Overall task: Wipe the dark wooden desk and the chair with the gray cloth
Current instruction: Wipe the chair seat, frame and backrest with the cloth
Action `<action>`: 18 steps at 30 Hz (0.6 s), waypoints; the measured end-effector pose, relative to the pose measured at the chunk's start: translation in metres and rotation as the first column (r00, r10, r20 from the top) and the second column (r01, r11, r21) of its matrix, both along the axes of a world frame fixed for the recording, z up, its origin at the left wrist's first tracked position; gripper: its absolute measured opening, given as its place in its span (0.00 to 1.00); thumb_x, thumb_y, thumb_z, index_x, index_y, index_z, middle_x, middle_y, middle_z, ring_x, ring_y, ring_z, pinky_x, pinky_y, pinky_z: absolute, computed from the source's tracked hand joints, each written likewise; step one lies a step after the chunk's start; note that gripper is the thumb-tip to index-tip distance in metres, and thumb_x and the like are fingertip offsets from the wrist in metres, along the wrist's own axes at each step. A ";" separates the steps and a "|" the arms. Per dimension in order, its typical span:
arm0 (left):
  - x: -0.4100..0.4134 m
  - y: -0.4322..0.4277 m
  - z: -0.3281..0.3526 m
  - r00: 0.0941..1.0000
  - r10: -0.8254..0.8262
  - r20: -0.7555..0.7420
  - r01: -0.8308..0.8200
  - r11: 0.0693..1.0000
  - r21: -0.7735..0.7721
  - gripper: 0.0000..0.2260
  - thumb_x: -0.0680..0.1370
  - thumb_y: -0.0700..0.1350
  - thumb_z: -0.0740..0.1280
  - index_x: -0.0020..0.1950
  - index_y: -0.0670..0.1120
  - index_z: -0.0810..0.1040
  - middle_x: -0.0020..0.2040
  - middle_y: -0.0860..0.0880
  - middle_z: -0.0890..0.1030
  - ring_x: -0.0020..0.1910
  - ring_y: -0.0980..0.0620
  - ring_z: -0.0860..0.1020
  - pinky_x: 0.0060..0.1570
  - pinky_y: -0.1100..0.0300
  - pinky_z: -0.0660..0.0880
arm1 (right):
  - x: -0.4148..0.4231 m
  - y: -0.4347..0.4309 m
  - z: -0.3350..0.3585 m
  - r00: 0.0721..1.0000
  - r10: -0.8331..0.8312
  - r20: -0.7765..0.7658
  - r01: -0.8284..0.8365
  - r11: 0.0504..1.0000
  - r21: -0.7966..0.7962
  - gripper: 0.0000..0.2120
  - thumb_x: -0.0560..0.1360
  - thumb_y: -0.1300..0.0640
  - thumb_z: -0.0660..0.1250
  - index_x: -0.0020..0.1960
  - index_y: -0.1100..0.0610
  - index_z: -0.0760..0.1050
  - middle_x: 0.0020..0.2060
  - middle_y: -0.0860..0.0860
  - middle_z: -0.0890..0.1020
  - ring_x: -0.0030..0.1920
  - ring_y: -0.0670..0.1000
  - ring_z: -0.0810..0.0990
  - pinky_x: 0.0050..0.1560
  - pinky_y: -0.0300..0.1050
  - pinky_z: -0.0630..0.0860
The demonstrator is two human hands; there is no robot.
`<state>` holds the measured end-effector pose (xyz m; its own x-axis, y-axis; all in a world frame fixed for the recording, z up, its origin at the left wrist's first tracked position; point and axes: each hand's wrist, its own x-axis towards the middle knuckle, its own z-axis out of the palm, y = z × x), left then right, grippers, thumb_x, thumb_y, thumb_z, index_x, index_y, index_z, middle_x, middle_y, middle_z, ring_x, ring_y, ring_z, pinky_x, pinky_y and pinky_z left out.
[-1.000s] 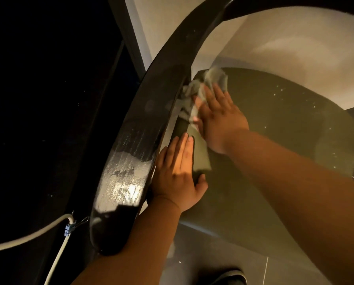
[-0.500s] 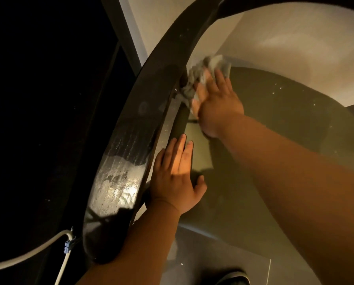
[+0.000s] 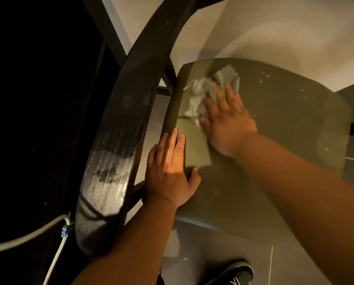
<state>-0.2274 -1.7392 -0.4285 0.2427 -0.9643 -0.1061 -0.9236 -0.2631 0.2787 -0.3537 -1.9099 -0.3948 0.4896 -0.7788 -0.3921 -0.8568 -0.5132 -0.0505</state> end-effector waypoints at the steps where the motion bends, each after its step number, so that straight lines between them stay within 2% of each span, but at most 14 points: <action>1: 0.000 0.000 0.000 1.000 0.002 0.003 -0.002 1.000 0.004 0.40 0.74 0.60 0.65 0.84 0.48 0.61 0.85 0.48 0.58 0.84 0.47 0.56 0.80 0.48 0.52 | 0.003 -0.014 0.000 0.998 -0.055 0.001 0.055 0.998 -0.013 0.32 0.86 0.39 0.40 0.86 0.50 0.42 0.85 0.55 0.40 0.83 0.59 0.34 0.83 0.58 0.38; 5: -0.001 0.002 -0.004 1.000 0.010 0.010 -0.010 1.000 -0.015 0.40 0.74 0.59 0.66 0.84 0.48 0.61 0.85 0.48 0.58 0.84 0.47 0.56 0.80 0.47 0.55 | 0.002 -0.001 -0.001 0.986 -0.165 -0.017 0.166 0.986 0.015 0.31 0.87 0.42 0.42 0.86 0.52 0.38 0.84 0.57 0.38 0.83 0.62 0.33 0.82 0.59 0.36; 7: -0.001 0.004 -0.005 1.000 0.008 0.004 -0.008 0.998 -0.058 0.40 0.74 0.59 0.66 0.84 0.47 0.62 0.85 0.48 0.59 0.83 0.46 0.58 0.80 0.45 0.58 | -0.015 0.041 -0.001 0.990 -0.137 -0.018 0.138 0.990 0.028 0.31 0.87 0.43 0.41 0.85 0.53 0.38 0.84 0.58 0.37 0.82 0.63 0.32 0.82 0.60 0.37; 10: -0.002 0.003 -0.005 1.000 0.012 -0.004 -0.013 0.999 -0.051 0.40 0.74 0.59 0.64 0.84 0.48 0.62 0.85 0.48 0.59 0.83 0.46 0.57 0.80 0.44 0.59 | -0.050 0.093 -0.001 0.997 -0.078 0.013 0.077 0.995 0.064 0.32 0.84 0.42 0.38 0.86 0.53 0.42 0.84 0.57 0.39 0.83 0.61 0.33 0.82 0.57 0.36; 13: -0.004 0.001 -0.003 1.000 0.017 -0.019 -0.019 0.998 -0.067 0.38 0.74 0.59 0.63 0.83 0.47 0.63 0.85 0.48 0.60 0.83 0.45 0.58 0.79 0.41 0.61 | -0.073 0.074 -0.001 0.999 -0.033 -0.035 0.036 0.997 0.069 0.32 0.85 0.41 0.38 0.86 0.51 0.42 0.84 0.55 0.38 0.83 0.60 0.32 0.82 0.56 0.35; 18: -0.006 0.000 -0.002 0.999 0.039 -0.031 -0.041 0.997 -0.066 0.38 0.73 0.57 0.66 0.82 0.47 0.64 0.84 0.48 0.61 0.83 0.46 0.58 0.79 0.41 0.60 | -0.073 0.039 -0.004 0.962 -0.268 -0.049 0.270 0.963 0.027 0.31 0.87 0.42 0.42 0.86 0.51 0.39 0.84 0.55 0.37 0.83 0.61 0.32 0.82 0.58 0.35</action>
